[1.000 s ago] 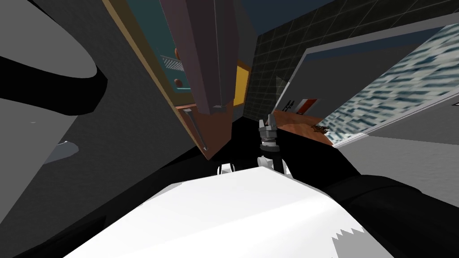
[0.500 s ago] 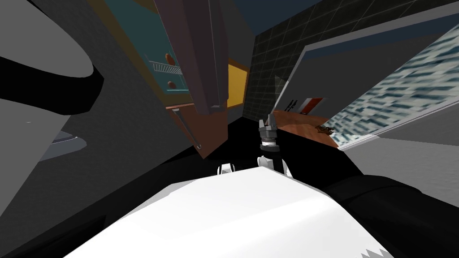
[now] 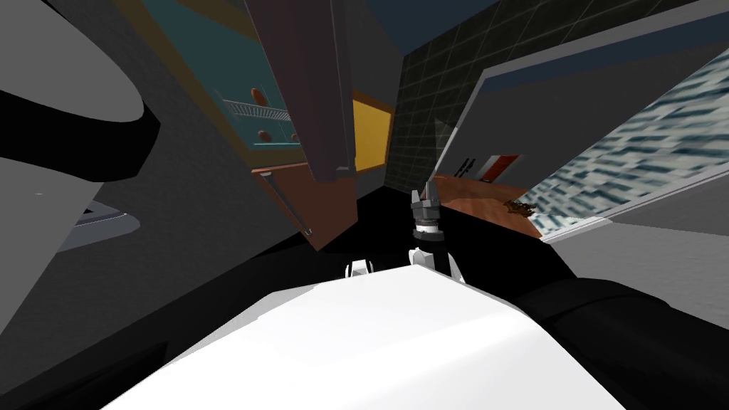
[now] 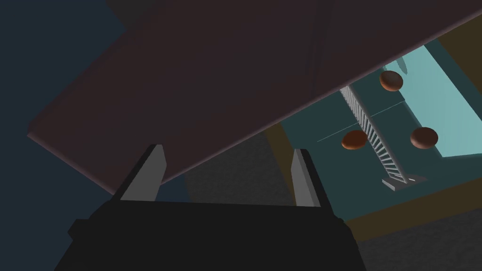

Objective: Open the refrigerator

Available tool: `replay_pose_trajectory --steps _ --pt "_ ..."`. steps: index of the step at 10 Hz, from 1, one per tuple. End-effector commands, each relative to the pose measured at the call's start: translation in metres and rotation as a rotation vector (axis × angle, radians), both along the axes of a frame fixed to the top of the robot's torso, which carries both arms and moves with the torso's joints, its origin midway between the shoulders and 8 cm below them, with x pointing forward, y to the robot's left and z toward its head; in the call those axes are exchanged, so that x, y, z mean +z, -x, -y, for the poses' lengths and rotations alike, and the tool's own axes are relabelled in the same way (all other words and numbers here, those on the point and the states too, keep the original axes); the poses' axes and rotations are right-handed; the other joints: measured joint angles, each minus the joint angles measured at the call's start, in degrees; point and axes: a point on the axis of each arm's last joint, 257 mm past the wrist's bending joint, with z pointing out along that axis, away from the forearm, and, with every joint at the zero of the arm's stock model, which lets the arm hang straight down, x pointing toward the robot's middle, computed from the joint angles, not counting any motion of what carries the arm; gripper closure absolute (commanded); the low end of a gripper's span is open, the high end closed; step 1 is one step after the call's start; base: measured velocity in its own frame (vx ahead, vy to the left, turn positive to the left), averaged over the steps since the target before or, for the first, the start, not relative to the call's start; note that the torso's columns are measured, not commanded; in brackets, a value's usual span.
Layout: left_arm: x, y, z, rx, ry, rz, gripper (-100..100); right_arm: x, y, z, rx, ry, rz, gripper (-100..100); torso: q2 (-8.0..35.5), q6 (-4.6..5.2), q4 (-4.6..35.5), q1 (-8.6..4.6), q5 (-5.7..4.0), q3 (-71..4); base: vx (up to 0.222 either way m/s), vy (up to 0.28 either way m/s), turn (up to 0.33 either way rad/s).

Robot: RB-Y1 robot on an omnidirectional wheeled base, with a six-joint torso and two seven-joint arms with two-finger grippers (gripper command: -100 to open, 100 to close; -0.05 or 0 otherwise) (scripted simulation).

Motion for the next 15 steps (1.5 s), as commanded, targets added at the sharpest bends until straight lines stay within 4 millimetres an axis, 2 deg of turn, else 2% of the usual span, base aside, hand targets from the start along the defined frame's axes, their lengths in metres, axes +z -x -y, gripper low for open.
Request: replay_pose_trajectory --steps 1,5,6,7,8,9,10,13,15 --pt "0.0 -0.005 -0.006 0.036 0.001 0.007 -100 0.0 0.0 0.0 0.0 0.0 0.0 0 -0.02 -0.01 -0.07 -0.14 -0.04 0.01 -0.02 -0.204 0.045" --pt "0.0 -0.011 -0.014 0.092 -0.003 0.015 -100 0.0 0.0 0.0 0.0 0.0 0.0 0 -0.24 0.05 -0.14 -0.21 -0.12 -0.24 -0.008 -0.219 0.041" --pt "-0.001 -0.008 -0.012 0.081 -0.005 0.012 -100 0.0 0.0 0.0 0.0 0.0 0.0 0 -0.19 0.05 -0.14 -0.16 -0.09 -0.2 -0.036 -0.097 0.025" --pt "0.006 0.004 -0.016 0.089 -0.008 0.012 -100 0.0 0.0 0.0 0.0 0.0 0.0 0 -0.13 0.01 -0.09 0.24 0.04 -0.13 0.119 -0.055 -0.038" --pt "0.003 -0.001 -0.013 0.082 -0.008 0.014 -100 0.0 0.0 0.0 0.0 0.0 0.0 0 -0.34 -0.09 -0.08 0.4 0.18 -0.18 0.068 -0.037 0.011" --pt "0.002 0.002 -0.011 0.078 -0.014 0.011 100 0.0 0.0 0.0 0.0 0.0 0.0 0 -0.29 -0.05 -0.2 0.46 0.21 -0.36 -0.016 -0.011 0.005" --pt "0.007 0.006 -0.015 0.1 -0.017 0.02 100 0.0 0.0 0.0 0.0 0.0 0.0 0 -0.22 -0.09 -0.29 0.46 0.28 -0.17 0.02 -0.122 0.057" --pt "0.008 0.009 -0.022 0.139 -0.022 0.017 100 0.0 0.0 0.0 0.0 0.0 0.0 0 -0.22 0.13 -0.3 -0.63 -0.23 -0.06 0.018 -0.225 0.056" --pt "0.009 0.012 -0.03 0.177 -0.027 0.015 100 0.0 0.0 0.0 0.0 0.0 0.0 0 -0.23 0.07 -0.25 -0.3 -0.1 -0.1 0.027 -0.246 0.047"
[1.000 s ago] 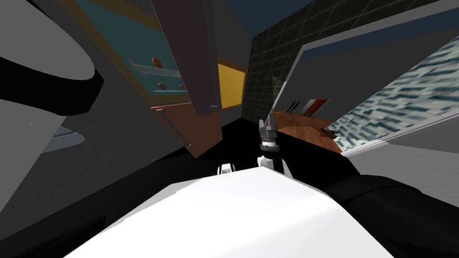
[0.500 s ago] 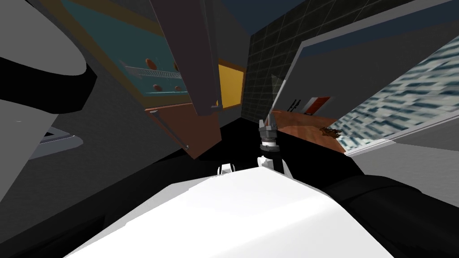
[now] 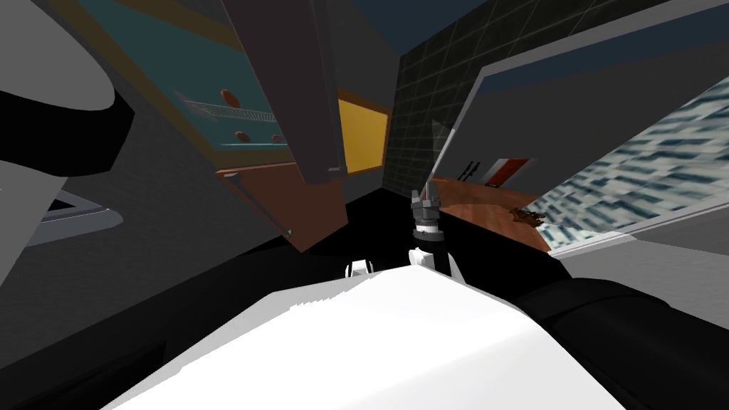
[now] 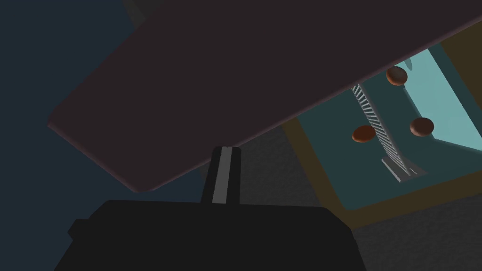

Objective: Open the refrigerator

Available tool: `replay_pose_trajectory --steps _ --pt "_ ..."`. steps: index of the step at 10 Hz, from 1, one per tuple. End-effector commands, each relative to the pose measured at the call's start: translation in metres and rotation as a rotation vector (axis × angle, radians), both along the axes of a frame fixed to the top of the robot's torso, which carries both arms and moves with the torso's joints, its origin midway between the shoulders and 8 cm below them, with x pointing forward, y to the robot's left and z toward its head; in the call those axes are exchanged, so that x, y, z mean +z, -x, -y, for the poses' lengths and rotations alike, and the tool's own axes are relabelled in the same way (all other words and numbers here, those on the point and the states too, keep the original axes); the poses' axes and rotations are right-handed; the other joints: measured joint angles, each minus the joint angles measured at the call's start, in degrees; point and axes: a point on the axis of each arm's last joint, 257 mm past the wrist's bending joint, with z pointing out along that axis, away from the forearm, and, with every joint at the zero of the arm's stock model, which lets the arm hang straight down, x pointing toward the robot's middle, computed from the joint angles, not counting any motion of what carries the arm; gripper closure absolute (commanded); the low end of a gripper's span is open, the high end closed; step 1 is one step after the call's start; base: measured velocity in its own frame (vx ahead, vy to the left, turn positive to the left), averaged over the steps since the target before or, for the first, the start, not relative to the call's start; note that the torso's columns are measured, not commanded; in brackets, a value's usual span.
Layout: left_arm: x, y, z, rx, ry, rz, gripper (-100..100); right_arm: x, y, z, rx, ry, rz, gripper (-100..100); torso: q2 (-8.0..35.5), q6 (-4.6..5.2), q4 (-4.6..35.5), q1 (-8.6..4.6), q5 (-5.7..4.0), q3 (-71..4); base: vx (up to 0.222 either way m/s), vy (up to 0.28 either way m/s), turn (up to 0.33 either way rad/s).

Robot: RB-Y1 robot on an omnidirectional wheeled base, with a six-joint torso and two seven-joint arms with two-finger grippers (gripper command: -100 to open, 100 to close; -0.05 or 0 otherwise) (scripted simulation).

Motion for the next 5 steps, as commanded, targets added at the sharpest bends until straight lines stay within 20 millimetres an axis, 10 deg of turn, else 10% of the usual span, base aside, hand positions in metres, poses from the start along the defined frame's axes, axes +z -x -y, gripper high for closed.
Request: replay_pose_trajectory --steps 1,2,3,5 --pt "-0.002 -0.001 -0.008 0.041 -0.005 -0.012 100 0.0 0.0 0.0 0.0 0.0 0.0 0 -0.02 -0.02 0.03 0.14 0.06 -0.05 0.023 -0.253 0.038" --pt "-0.001 0.001 -0.005 0.031 -0.004 -0.011 100 0.0 0.0 0.0 0.0 0.0 0.0 0 0.0 -0.04 0.06 0.33 0.13 -0.09 -0.01 -0.115 0.027" --pt "-0.028 -0.02 -0.039 0.023 0.093 -0.108 -100 0.0 0.0 0.0 0.0 0.0 0.0 0 0.09 -0.08 0.13 0.84 0.28 -0.04 -0.007 0.021 -0.398" --pt "-0.025 -0.015 -0.067 0.013 0.15 -0.104 -100 0.0 0.0 0.0 0.0 0.001 0.0 0 -0.33 -0.16 -0.15 1.44 0.67 -0.34 -0.014 0.049 -0.392"
